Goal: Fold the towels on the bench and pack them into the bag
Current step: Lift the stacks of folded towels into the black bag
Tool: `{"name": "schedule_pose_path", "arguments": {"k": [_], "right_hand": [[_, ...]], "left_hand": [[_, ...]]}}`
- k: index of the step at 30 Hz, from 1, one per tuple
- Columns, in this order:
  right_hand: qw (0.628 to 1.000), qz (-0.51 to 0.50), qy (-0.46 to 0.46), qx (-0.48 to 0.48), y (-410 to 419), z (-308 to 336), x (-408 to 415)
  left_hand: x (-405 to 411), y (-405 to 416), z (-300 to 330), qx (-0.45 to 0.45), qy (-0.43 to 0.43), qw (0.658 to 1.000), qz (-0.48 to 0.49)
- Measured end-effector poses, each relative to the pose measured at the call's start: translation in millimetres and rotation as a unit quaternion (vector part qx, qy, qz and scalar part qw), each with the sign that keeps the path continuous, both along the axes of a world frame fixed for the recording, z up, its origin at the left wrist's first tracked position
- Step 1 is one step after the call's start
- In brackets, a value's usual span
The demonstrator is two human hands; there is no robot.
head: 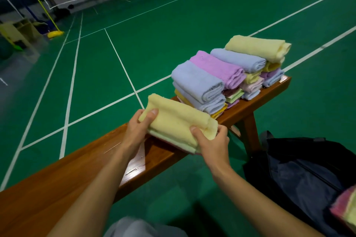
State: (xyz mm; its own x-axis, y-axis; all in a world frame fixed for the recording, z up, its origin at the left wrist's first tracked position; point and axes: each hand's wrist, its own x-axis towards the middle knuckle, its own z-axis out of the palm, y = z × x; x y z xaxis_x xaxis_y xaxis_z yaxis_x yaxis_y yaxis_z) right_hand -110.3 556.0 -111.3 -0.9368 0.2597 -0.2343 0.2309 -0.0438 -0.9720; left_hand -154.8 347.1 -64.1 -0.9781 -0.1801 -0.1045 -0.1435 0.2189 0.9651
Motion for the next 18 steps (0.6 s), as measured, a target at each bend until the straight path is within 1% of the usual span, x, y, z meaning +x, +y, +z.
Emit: {"name": "schedule_pose_path", "arguments": {"k": [4, 7, 9, 13, 15, 18], "right_hand": [[0.996, 0.017, 0.013, -0.088, 40.0, -13.7, 4.4], [0.993, 0.047, 0.020, -0.107, 80.9, -19.0, 12.2], [0.992, 0.082, 0.034, -0.092, 120.5, -20.5, 16.9], [0.987, 0.143, 0.063, -0.035, 219.9, -26.7, 25.1], [0.987, 0.146, 0.064, -0.006, 266.7, -39.2, 29.8], [0.990, 0.135, 0.035, 0.035, 323.3, -74.3, 32.9]], "left_hand": [[25.1, 21.9, -5.9, -0.002, 0.016, 1.000, 0.022], [46.7, 55.5, -12.3, 0.005, 0.021, 0.999, 0.028], [63.8, 82.2, -17.9, 0.014, 0.005, 1.000, 0.018], [90.7, 143.8, -40.3, 0.018, -0.048, 0.997, -0.059], [94.9, 182.6, -62.0, 0.027, -0.073, 0.994, -0.079], [93.1, 240.5, -104.1, 0.061, -0.119, 0.987, -0.090]]}}
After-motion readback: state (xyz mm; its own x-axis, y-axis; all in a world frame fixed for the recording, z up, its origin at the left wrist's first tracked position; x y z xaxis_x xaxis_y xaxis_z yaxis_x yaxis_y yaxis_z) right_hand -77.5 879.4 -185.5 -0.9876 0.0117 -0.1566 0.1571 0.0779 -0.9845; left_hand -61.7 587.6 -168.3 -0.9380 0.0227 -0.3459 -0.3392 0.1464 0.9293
